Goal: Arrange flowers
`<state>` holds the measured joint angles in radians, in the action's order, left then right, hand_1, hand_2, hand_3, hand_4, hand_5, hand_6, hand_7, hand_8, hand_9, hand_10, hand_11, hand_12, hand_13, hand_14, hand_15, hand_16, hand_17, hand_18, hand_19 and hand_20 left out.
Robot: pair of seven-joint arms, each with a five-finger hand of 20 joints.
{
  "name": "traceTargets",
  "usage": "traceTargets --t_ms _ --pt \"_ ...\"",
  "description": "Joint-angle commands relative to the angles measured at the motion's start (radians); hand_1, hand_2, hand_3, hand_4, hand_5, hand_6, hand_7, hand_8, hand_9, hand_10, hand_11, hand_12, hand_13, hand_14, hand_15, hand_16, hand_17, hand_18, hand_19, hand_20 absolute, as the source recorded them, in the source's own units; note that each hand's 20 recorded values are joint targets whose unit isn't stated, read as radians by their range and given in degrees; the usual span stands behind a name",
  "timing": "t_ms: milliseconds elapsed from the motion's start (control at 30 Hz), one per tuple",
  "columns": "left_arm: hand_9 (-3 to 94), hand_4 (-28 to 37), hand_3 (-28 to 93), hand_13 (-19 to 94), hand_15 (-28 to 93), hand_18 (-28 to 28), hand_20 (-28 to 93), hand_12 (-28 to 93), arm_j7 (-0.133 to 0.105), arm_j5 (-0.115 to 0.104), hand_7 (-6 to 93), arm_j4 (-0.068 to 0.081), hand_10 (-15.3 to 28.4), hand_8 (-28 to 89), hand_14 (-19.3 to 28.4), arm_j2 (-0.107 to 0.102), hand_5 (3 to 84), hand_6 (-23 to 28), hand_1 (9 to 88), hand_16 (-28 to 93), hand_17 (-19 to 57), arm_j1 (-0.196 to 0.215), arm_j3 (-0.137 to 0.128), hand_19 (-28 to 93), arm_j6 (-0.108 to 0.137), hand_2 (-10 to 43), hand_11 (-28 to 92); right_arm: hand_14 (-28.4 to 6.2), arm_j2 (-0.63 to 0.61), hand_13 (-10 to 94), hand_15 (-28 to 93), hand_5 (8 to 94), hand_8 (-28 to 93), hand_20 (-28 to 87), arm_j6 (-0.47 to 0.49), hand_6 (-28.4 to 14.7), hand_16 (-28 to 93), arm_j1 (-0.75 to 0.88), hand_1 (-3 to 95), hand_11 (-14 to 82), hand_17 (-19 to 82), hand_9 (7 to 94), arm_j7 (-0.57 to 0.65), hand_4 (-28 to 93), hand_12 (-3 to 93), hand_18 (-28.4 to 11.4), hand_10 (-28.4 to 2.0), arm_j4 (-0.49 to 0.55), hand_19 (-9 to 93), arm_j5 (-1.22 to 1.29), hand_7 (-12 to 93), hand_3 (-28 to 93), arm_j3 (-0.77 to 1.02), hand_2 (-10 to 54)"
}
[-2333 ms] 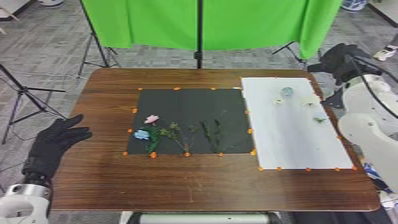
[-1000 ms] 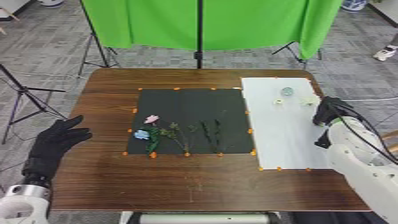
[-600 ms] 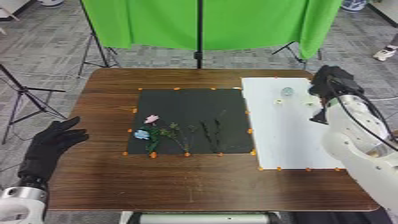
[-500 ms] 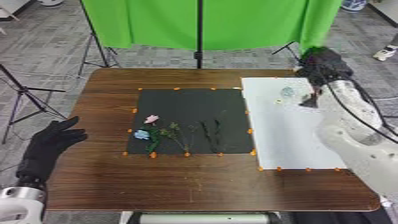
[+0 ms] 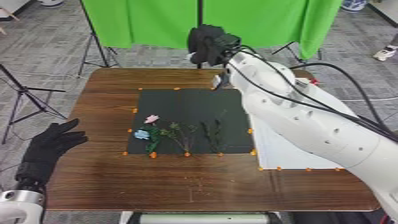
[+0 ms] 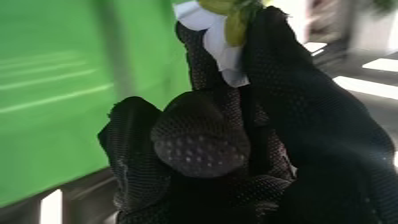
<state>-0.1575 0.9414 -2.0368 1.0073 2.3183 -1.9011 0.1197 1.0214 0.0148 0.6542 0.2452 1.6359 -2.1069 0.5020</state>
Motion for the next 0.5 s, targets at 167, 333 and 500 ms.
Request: traceTargets --t_ms 167,333,500 --pt "51.4 -28.3 66 44 23 15.9 20 11 0.02 0.004 5.6 0.018 17.1 -5 20.6 -0.011 47.3 8.3 14.8 -1 12.6 -0.022 0.023 21 -0.006 26.1 18 -1.2 0.085 87 67 75.5 6 59 0.059 0.7 32 0.04 63.1 7.9 59 85.7 -0.021 -18 42.7 -15.0 -8.5 -0.016 93 -0.02 31 58 -0.081 -9.5" --pt "51.4 -28.3 66 44 23 15.8 20 11 0.027 0.002 5.5 0.02 17.0 -5 20.6 -0.01 47.3 8.4 14.7 -1 12.6 -0.023 0.016 21 -0.019 26.1 18 -1.2 0.093 87 67 74.5 6 59 0.098 1.2 32 0.071 61.9 7.6 59 85.1 -0.002 -18 42.4 -14.9 -8.4 -0.021 93 0.007 32 59 -0.073 -9.5" --pt "51.3 -28.3 66 43 23 15.9 20 11 0.021 0.003 5.5 0.017 16.9 -5 20.6 0.004 47.3 8.4 14.6 -1 12.2 -0.009 0.013 21 -0.019 26.0 18 -1.3 0.12 87 67 74.0 7 60 0.115 1.4 32 0.091 60.9 7.7 59 85.3 -0.007 -18 42.0 -15.0 -8.0 -0.025 93 0.007 32 59 -0.082 -9.5"
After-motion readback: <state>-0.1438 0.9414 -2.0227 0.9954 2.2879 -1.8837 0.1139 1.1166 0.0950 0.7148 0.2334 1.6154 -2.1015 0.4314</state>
